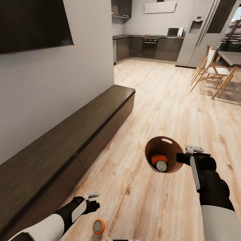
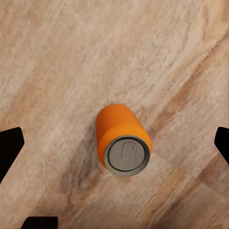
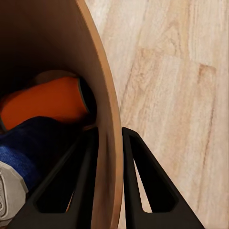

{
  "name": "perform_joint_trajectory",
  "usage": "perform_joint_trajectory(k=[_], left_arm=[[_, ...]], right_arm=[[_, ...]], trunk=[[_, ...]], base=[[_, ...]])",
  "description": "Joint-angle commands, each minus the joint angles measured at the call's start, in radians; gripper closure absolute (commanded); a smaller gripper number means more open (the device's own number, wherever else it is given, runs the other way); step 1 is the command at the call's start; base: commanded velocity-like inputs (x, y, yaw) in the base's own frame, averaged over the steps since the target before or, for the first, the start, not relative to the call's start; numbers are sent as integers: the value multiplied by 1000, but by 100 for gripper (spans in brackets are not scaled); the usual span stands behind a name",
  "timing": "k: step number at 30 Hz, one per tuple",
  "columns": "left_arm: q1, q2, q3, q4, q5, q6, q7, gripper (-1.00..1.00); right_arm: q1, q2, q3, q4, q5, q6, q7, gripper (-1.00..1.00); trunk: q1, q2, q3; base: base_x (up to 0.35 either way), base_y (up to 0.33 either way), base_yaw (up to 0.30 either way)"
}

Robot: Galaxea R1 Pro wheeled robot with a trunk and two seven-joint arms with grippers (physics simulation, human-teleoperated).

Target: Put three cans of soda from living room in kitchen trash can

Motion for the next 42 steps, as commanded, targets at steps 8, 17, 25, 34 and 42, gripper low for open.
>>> perform_joint_trajectory(k=[8,17,25,34,42], left_arm=[[1,0,0,0,0,1,0,-100],[0,-1,1,0,1,6,28,-100],[1,-2,3,0,0,17,48,-100],[1,-25,3,0,-4,17,47,-100],[1,-49,3,0,-3,8,47,-100]], right_arm=[[0,0,-1,0,-10,0,5,100],[0,0,0,0,-10,0,5,100],[0,2,0,0,-10,0,5,100],[0,1,0,0,-10,0,5,100],[0,1,0,0,-10,0,5,100]], trunk=[[0,0,1],[0,0,1],[0,0,1],[0,0,1],[0,0,1]], base=[[0,0,0],[0,0,0],[0,0,0],[0,0,0],[0,0,0]])
